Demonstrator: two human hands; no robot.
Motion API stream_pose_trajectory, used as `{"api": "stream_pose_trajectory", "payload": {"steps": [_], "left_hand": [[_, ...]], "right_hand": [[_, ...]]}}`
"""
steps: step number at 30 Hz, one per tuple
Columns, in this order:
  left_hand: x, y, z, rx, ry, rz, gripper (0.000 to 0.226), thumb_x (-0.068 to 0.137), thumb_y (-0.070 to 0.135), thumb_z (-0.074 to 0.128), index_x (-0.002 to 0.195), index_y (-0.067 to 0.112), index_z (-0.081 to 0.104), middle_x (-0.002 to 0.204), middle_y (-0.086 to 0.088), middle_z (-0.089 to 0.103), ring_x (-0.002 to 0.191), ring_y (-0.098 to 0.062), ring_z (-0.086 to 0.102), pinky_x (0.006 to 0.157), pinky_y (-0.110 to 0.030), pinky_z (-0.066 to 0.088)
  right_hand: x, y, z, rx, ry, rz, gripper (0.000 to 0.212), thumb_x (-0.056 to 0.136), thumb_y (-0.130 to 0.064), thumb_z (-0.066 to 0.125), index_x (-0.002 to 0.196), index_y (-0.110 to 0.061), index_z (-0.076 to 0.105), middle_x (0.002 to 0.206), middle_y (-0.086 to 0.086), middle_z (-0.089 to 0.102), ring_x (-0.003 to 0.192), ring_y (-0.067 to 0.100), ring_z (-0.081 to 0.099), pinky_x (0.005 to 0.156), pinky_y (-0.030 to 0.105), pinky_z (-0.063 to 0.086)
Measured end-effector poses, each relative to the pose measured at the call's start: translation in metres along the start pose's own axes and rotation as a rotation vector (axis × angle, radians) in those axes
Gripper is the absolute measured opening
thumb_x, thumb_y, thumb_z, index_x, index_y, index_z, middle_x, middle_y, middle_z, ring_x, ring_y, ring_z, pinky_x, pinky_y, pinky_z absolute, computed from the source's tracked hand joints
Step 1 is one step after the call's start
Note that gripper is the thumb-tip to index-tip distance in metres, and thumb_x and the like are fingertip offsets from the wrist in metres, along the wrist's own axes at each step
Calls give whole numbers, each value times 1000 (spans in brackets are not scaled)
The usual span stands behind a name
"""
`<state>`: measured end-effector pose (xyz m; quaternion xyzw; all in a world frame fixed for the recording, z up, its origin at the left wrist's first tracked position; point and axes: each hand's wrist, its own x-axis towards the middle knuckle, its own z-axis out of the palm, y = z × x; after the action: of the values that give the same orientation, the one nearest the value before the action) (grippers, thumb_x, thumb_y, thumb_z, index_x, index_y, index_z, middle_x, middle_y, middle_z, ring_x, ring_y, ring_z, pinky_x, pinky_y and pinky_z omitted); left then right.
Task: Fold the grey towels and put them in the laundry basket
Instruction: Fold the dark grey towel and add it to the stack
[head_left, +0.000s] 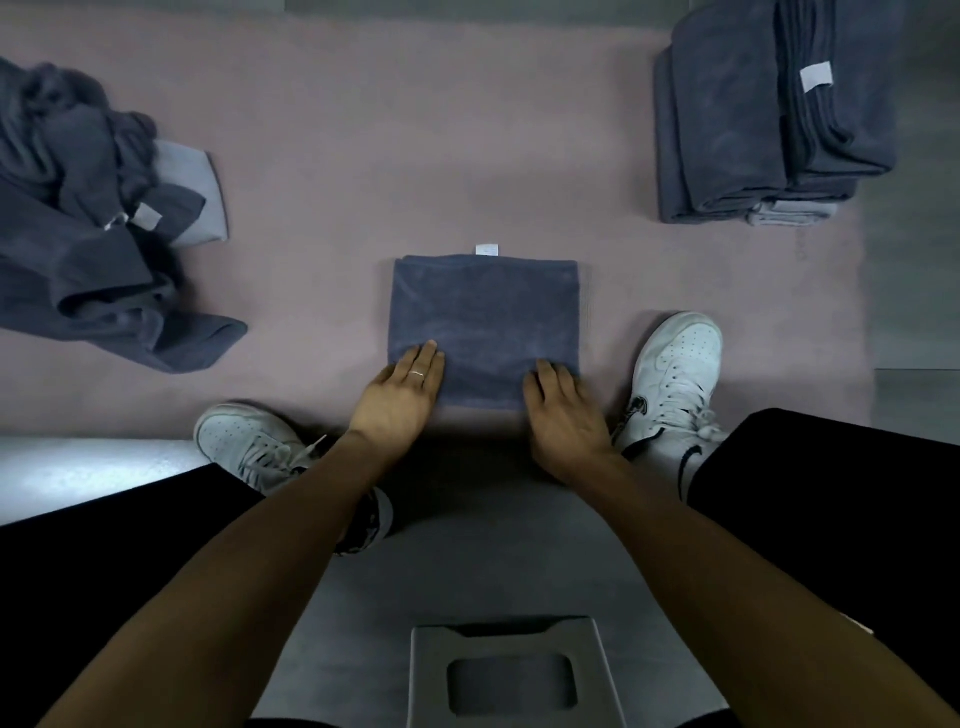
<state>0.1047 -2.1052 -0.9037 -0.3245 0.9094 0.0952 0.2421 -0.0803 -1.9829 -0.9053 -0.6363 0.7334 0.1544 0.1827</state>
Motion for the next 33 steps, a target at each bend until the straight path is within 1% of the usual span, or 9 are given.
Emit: {"api": "stream_pose_trajectory", "payload": {"steps": [4, 7, 10, 13, 18, 21, 27, 30, 33], "left_hand": [[-7, 1, -13, -45, 31, -20, 65, 97, 12, 43, 153, 10, 11, 161, -8, 13, 148, -21, 17, 116, -29, 21], [-18, 4, -19, -67, 63, -29, 62, 94, 16, 48, 151, 15, 22, 157, -6, 26, 143, -21, 30, 111, -29, 30], [-28, 3, -24, -131, -9, -11, 49, 91, 18, 50, 140, 21, 42, 137, -5, 52, 119, -25, 55, 94, -35, 45], [-37, -12, -32, -440, -134, -27, 35, 85, 12, 55, 118, 19, 63, 114, -7, 66, 102, -26, 62, 85, -30, 48], [-40, -30, -46, -894, 95, -242, 27, 78, 1, 58, 91, 20, 70, 85, 3, 68, 81, -13, 61, 65, -7, 40], [-33, -29, -46, -927, 322, -328, 28, 79, -1, 58, 102, 13, 68, 91, 1, 69, 83, -13, 61, 69, -7, 39], [-4, -25, -43, -835, 463, -382, 34, 83, -3, 54, 115, 4, 64, 105, -13, 69, 91, -23, 62, 78, -12, 36], [12, -27, -43, -665, 411, -389, 36, 84, 4, 56, 120, 6, 61, 118, -18, 62, 105, -37, 59, 90, -35, 48], [25, -19, -38, -338, 430, -161, 41, 89, 21, 48, 126, 8, 59, 136, -19, 52, 123, -40, 50, 102, -47, 43]], "right_hand": [[1, 6, -11, -21, 12, 9, 64, 58, -5, 75, 119, -2, 57, 127, 24, 54, 111, 38, 57, 93, 44, 47], [-2, 13, -24, -16, 77, 8, 42, 65, 1, 60, 107, -1, 63, 102, 23, 66, 88, 37, 68, 79, 40, 53], [-10, 18, -44, 10, -25, -58, 38, 84, -5, 44, 120, -6, 55, 110, 15, 65, 98, 33, 65, 82, 37, 49], [-18, 25, -61, 202, -208, -56, 30, 88, -21, 55, 117, -15, 55, 114, 9, 63, 101, 28, 61, 81, 33, 48], [-15, 33, -69, 670, 53, 141, 27, 83, -16, 54, 108, -17, 63, 107, 4, 66, 95, 23, 61, 79, 30, 49], [-5, 39, -63, 730, 187, 161, 27, 86, -13, 55, 112, -10, 62, 112, 12, 60, 101, 28, 58, 86, 37, 49], [27, 41, -55, 658, 211, 257, 28, 97, -14, 44, 122, -7, 55, 122, 15, 52, 102, 33, 56, 83, 37, 47], [41, 42, -50, 611, 145, 284, 29, 98, -17, 44, 124, -9, 53, 124, 14, 49, 106, 34, 55, 84, 41, 49], [51, 46, -44, 576, 123, 291, 29, 98, -17, 45, 124, -7, 53, 125, 15, 49, 105, 36, 56, 83, 42, 50]]}}
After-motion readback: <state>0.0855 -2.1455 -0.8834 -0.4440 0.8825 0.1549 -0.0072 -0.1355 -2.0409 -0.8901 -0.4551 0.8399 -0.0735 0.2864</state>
